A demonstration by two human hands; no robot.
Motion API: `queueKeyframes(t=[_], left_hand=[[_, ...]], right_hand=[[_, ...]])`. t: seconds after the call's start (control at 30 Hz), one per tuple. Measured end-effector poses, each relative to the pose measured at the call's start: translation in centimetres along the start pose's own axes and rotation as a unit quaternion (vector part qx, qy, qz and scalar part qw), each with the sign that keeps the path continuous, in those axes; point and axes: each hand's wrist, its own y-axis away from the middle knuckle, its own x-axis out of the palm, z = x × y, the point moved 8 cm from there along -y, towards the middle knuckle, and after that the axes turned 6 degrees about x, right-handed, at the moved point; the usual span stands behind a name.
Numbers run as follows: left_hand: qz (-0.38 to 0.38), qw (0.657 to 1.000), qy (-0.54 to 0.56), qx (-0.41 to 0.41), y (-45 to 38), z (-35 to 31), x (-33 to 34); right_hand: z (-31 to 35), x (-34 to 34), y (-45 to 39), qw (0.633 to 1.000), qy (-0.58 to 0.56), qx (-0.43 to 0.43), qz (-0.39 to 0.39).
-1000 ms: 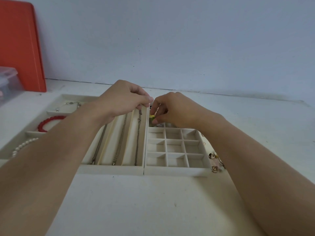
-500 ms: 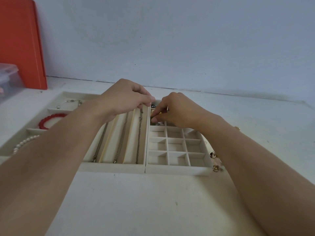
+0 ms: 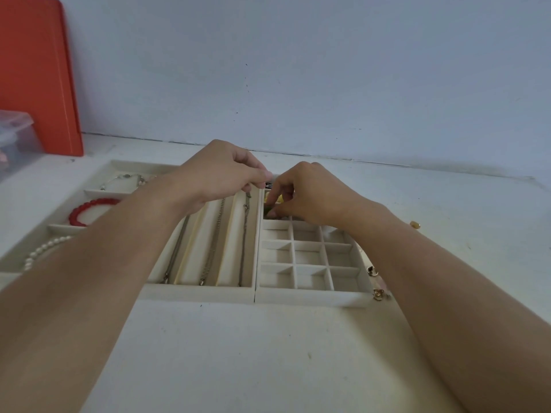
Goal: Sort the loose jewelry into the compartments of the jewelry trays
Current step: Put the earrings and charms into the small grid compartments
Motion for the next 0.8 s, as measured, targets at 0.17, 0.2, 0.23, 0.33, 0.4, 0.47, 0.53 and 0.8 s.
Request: queueKeyframes(t=[0.17,0.2,0.23,0.33,0.4,0.47,0.53,0.8], left_hand=[[0.002,1.0,-0.003,0.0,-0.2,0.3,0.0],[0.001,1.0,-0.002,0.0,-0.2,0.3,0.0],[-0.001,1.0,-0.001,0.001,-0.2,0.3,-0.1],[-0.01,1.0,0.006,0.0,-0.3,0.5,-0.2],[-0.012,1.0,0.008,-0.001,-0.4,0.6,-0.3],[-0.017,1.0,0.009,-0.001,-0.4,0.7,-0.3],[-0.019,1.0,0.01,-0.002,-0.4,0.7,-0.3],[-0.023,1.0,0.009,0.001,-0.5,0.8,-0.5]], right_hand=[[0.1,-0.2,0.1,1.0,0.003,0.0,0.01],[0.1,-0.4,0.2,1.0,0.008,-0.004,0.009],[0.1,-0.6,0.2,1.0,0.012,-0.007,0.007],[-0.2,-1.7,0.3,1.0,0.011,-0.008,-0.004],[-0.3,-2.2,0.4,1.0,0.005,-0.006,-0.005],[-0.2,-2.1,0.5,1.0,0.007,-0.01,0.006],[0.2,-1.6,0.6,0.999,0.024,-0.016,0.023],[0.2,-0.2,0.4,0.997,0.06,-0.016,0.047]])
